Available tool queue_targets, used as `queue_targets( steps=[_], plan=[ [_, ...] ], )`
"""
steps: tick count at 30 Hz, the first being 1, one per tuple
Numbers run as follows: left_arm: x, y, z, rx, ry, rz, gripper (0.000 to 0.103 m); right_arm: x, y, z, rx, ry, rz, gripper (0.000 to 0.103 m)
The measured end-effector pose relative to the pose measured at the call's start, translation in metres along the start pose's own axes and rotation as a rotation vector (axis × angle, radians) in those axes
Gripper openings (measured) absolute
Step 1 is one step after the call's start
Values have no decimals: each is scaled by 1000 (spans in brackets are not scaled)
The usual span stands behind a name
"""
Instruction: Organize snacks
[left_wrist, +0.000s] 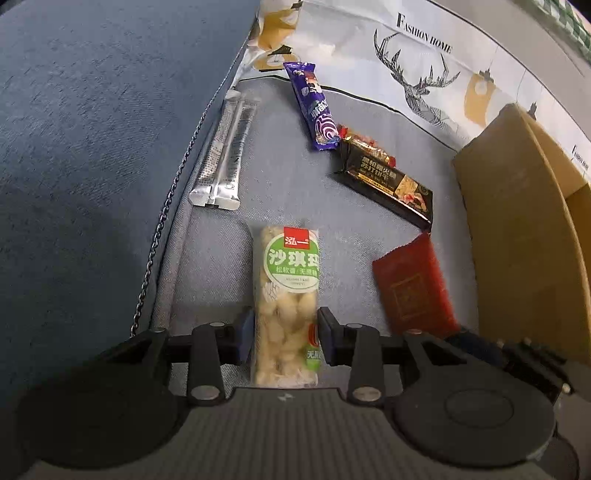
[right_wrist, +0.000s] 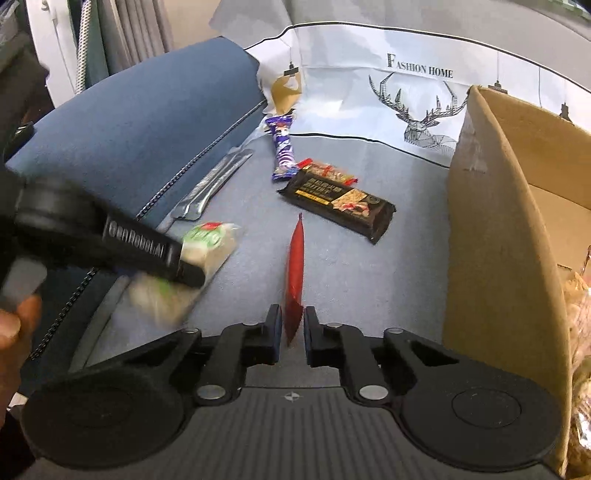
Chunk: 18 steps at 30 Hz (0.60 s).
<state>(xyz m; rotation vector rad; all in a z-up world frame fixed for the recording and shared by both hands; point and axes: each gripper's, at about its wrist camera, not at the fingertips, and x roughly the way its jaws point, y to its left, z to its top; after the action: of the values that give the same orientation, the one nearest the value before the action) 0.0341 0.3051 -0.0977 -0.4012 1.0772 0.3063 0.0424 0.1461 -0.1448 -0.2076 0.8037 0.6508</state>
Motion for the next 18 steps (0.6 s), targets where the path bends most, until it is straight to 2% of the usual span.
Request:
queue_targets(
  steps=[2, 4, 6, 8, 11, 14, 18],
  plan=[
    [1, 0, 1, 1, 0, 3, 45, 4, -3, 2, 17, -5, -9, 44],
    [4, 0, 2, 4, 3, 7, 47, 9, -5, 5, 25, -11, -26, 52],
    [4, -1, 3, 15, 3, 12, 47, 15, -4, 8, 18, -12, -42, 56],
    [5, -2, 3, 26, 0, 18, 48, 20, -1, 9, -11, -25, -89, 65],
    [6, -3, 3, 32, 3, 22, 51, 27, 2, 11, -51, -19, -103, 73],
    [8, -3, 2, 37, 9, 27, 53, 40, 1, 12, -64, 28, -102, 80],
    [8, -3, 1, 44, 14, 31, 55, 47, -4, 11, -23, 68, -108, 80]
  ],
)
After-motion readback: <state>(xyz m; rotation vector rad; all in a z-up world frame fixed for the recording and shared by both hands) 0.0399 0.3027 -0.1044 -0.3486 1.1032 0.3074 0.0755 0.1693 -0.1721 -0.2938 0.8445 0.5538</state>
